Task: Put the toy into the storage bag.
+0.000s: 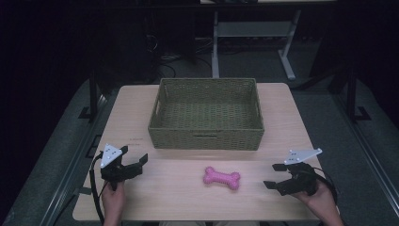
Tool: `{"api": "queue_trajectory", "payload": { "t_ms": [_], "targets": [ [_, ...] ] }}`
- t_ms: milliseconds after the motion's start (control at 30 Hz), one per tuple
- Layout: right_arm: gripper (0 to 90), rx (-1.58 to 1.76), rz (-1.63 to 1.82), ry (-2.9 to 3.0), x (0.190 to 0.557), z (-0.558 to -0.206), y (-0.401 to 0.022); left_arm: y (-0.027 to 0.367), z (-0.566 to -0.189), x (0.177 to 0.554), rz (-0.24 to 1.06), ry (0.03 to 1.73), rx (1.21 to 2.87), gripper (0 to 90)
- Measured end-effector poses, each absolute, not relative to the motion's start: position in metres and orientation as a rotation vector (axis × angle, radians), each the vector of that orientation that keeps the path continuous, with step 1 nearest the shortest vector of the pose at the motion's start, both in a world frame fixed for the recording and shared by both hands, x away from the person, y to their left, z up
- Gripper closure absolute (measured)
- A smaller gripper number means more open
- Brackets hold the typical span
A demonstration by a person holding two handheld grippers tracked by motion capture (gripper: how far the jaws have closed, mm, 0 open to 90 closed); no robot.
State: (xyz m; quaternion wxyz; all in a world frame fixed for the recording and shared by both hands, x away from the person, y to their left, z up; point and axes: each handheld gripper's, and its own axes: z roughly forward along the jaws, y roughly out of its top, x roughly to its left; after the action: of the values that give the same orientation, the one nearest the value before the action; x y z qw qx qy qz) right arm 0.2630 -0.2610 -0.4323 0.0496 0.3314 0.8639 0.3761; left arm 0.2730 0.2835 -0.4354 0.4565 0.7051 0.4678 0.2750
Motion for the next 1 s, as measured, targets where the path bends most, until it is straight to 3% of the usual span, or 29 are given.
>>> {"api": "queue_trajectory", "payload": {
  "t_ms": [1000],
  "targets": [
    [22.1, 0.838, 0.971, 2.878, 0.293, -0.413, -0.202, 0.285, -0.437, 0.277, 0.665, 1.151, 1.744, 13.7]
  ]
}}
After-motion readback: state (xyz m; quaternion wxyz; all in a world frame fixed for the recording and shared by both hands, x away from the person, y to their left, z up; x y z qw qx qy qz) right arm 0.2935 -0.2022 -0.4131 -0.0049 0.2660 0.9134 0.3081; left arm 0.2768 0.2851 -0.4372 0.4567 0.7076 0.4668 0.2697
